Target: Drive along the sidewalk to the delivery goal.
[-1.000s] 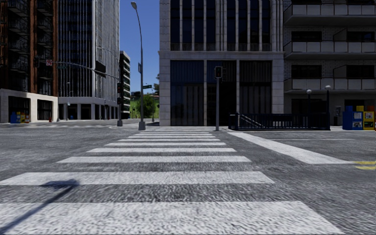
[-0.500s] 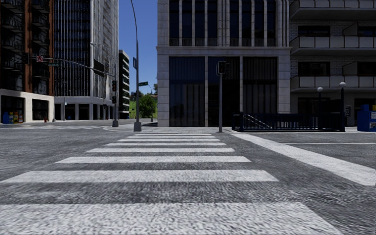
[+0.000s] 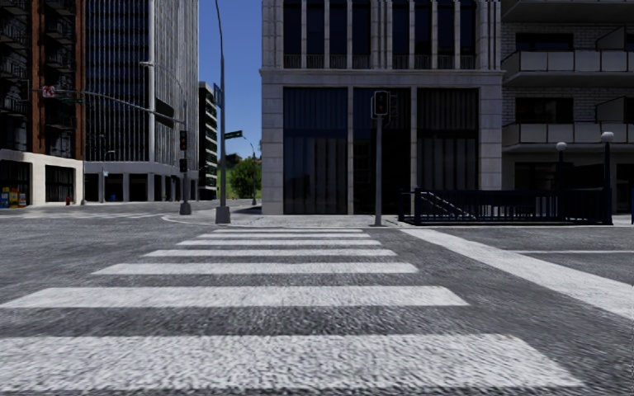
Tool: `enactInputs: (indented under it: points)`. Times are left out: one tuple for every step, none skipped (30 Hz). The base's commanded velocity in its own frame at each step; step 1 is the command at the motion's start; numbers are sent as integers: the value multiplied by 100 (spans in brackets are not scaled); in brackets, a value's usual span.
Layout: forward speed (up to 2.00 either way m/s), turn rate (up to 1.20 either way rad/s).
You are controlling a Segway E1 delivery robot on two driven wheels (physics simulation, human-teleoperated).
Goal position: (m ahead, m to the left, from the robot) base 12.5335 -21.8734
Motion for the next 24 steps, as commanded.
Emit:
enactInputs:
  points:
    - [200,0]
    - [200,0]
    - [200,0]
    - [200,0]
    - [200,0]
    - [200,0]
    - [200,0]
    - [200,0]
    - [200,0]
    - [200,0]
    - [200,0]
    - [200,0]
    - [200,0]
    - [200,0]
    - [200,0]
    - [200,0]
    - [200,0]
    - [200,0]
    - [200,0]
    - [200,0]
    - [200,0]
    - [200,0]
    - [200,0]
    - [200,0]
